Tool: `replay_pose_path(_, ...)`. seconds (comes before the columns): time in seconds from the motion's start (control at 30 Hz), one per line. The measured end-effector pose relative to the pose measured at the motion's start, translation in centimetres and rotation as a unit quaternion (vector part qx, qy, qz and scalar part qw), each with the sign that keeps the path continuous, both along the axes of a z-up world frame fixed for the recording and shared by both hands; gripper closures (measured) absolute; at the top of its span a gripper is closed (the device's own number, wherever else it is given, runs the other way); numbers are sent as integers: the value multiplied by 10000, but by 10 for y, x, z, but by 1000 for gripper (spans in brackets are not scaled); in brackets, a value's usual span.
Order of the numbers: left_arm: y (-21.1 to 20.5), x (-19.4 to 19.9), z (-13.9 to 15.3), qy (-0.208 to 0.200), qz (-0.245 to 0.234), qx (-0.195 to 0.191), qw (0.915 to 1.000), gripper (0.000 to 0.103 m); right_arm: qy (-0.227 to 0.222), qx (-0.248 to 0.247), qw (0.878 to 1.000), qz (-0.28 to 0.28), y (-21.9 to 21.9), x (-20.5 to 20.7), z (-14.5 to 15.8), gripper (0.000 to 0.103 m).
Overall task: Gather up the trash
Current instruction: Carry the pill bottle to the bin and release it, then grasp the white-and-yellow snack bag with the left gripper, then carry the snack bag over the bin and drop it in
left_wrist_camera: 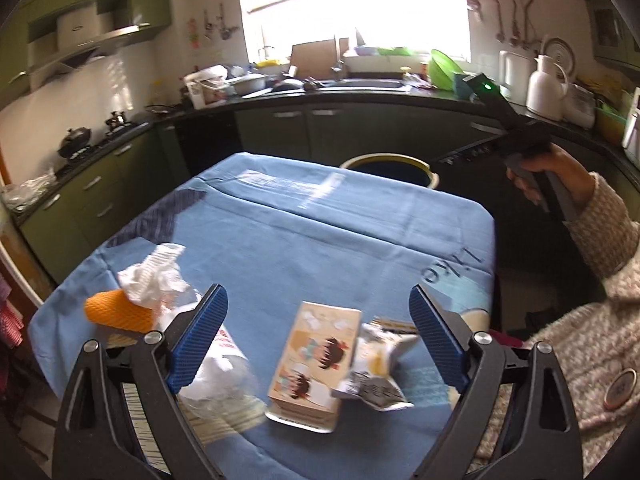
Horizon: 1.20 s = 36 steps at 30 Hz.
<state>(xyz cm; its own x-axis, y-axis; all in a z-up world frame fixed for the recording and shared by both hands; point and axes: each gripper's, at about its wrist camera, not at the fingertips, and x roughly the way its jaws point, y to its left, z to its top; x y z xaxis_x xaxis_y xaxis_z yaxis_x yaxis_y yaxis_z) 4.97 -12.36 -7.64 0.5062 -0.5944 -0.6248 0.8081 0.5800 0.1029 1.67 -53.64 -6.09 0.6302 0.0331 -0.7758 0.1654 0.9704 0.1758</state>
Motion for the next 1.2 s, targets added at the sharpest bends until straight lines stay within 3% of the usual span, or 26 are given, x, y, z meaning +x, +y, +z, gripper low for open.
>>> replay_pose_path(0.27, -29, -3, -37, 807, -865, 556, 9914, 17, -57, 161, 9997, 202, 7, -2, -9, 34)
replay_pose_path(0.4, -41, 10, -58, 1144, -913, 870, 9854, 17, -48, 231, 9995, 222, 5, -3, -13, 34)
replay_pose_path(0.53, -46, 13, -70, 1491, -1137, 955, 9776, 24, -17, 278, 9994, 227, 2, -3, -16, 34)
replay_pose_path(0.63, -48, 11, -70, 1526, -1213, 963, 9761, 28, -2, 316, 9993, 209, 0, -2, -18, 33)
replay_pose_path(0.73, -49, 7, -68, 1578, -1293, 1016, 9737, 43, 11, 356, 9991, 240, 1, -1, -21, 33)
replay_pose_path(0.87, -53, 2, -77, 1628, -1352, 1236, 9695, 52, 23, 383, 9989, 284, 2, 1, -23, 31)
replay_pose_path(0.97, -53, 3, -78, 1656, -1330, 1184, 9700, 57, 20, 405, 9987, 300, 3, 1, -23, 31)
replay_pose_path(1.0, -53, 5, -77, 1683, -1308, 1153, 9702, 65, 16, 403, 9987, 302, 3, 1, -23, 31)
replay_pose_path(1.2, -59, 8, -77, 1773, -1283, 1045, 9702, 71, -82, 419, 9988, 256, 0, -5, -17, 31)
